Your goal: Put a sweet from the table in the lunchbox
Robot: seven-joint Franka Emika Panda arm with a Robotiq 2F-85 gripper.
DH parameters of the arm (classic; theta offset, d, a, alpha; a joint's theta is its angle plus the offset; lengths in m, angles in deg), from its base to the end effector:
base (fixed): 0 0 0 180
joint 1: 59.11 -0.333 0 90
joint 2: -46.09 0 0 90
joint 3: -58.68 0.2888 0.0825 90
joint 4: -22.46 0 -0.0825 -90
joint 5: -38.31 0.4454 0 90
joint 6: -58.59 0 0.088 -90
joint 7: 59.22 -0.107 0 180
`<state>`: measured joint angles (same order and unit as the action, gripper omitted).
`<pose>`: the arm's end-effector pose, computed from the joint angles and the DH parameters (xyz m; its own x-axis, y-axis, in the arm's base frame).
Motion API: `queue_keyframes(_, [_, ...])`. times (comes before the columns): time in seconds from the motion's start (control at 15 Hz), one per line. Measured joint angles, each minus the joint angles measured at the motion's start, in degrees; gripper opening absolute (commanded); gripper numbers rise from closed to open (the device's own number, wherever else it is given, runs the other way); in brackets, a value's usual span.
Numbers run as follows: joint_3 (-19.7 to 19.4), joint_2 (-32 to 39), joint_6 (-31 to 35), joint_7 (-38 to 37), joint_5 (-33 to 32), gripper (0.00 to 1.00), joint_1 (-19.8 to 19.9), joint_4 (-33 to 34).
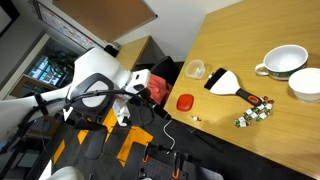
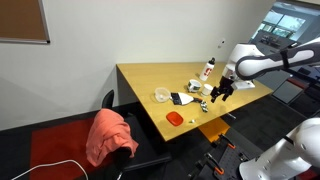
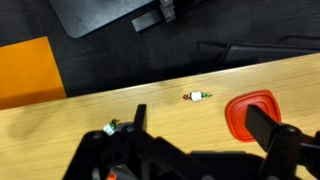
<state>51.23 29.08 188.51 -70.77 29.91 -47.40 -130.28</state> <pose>0.4172 -0.1432 0.2557 0.9043 -0.4172 -0.0898 -0.4106 -0.9080 0.0838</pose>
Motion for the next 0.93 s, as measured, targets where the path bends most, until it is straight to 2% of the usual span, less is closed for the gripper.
queue_keyframes(0.4, [-0.9,12.0,14.2,-3.1,0.5,1.00,0.5,0.0])
queue_keyframes(0.93, [-1.9,25.3,27.7,-12.7,0.9,1.00,-0.4,0.6])
